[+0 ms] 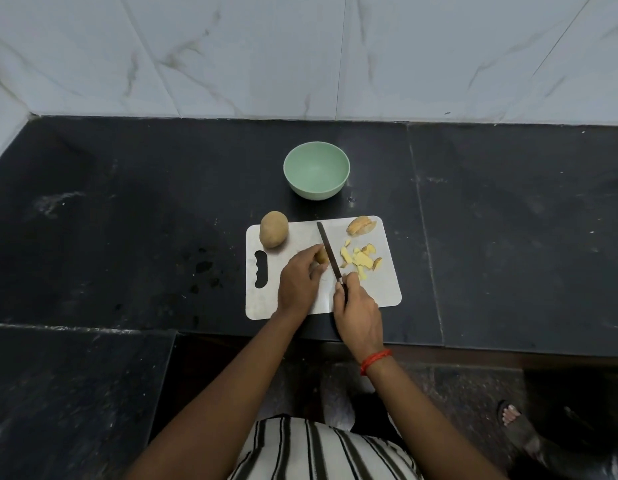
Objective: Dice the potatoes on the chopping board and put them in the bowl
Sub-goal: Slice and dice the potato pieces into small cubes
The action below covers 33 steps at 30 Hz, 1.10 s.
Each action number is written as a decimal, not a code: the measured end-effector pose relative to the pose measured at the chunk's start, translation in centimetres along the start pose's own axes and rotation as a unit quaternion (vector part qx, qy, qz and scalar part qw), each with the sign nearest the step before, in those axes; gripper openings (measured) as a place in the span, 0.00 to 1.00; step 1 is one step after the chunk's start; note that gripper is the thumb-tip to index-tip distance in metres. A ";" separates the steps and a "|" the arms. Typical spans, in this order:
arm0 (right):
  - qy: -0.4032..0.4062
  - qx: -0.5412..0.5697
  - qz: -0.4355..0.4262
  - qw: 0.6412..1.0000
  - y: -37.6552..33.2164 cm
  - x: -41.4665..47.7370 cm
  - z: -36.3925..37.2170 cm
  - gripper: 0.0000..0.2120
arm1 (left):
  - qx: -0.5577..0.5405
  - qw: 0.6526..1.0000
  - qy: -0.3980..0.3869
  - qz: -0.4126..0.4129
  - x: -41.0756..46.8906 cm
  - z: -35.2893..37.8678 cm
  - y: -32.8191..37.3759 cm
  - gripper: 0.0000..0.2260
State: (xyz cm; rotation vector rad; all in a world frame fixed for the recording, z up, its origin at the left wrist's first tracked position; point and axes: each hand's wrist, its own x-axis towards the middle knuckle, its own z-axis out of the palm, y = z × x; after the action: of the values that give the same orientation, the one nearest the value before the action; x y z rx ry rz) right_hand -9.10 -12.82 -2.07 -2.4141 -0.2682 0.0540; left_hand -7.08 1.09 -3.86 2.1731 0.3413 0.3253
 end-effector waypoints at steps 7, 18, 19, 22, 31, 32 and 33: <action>0.006 0.017 0.014 1.000 -0.2 1.2 -0.6 0.02 | 0.090 0.989 -0.023 0.117 0.9 -0.9 -2.5 0.15; -0.016 -0.077 -0.025 0.997 -0.9 2.3 1.2 0.08 | 0.166 0.969 -0.015 0.184 1.3 0.0 -3.6 0.10; -0.014 -0.080 -0.024 0.996 -1.0 2.3 1.3 0.08 | 0.165 0.968 -0.013 0.186 1.3 0.0 -3.6 0.09; -0.013 -0.095 -0.026 0.995 -1.1 2.3 1.3 0.08 | 0.165 0.966 -0.005 0.198 1.3 0.0 -3.4 0.09; -0.047 -0.122 -0.033 0.991 -1.7 3.3 1.2 0.05 | 0.148 0.971 -0.012 0.187 1.4 -0.2 -3.7 0.05; -0.051 -0.121 -0.033 0.991 -1.8 3.5 1.2 0.05 | 0.145 0.972 -0.015 0.184 1.4 -0.2 -3.8 0.07; -0.055 -0.122 -0.033 0.990 -1.9 3.7 1.2 0.05 | 0.141 0.973 -0.017 0.180 1.4 -0.2 -3.7 0.09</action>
State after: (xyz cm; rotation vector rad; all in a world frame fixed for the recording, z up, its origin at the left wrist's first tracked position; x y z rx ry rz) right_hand -5.98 -9.89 -1.59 -2.6464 -0.4275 0.1304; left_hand -6.33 3.85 -6.63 2.5189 -0.0343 0.4613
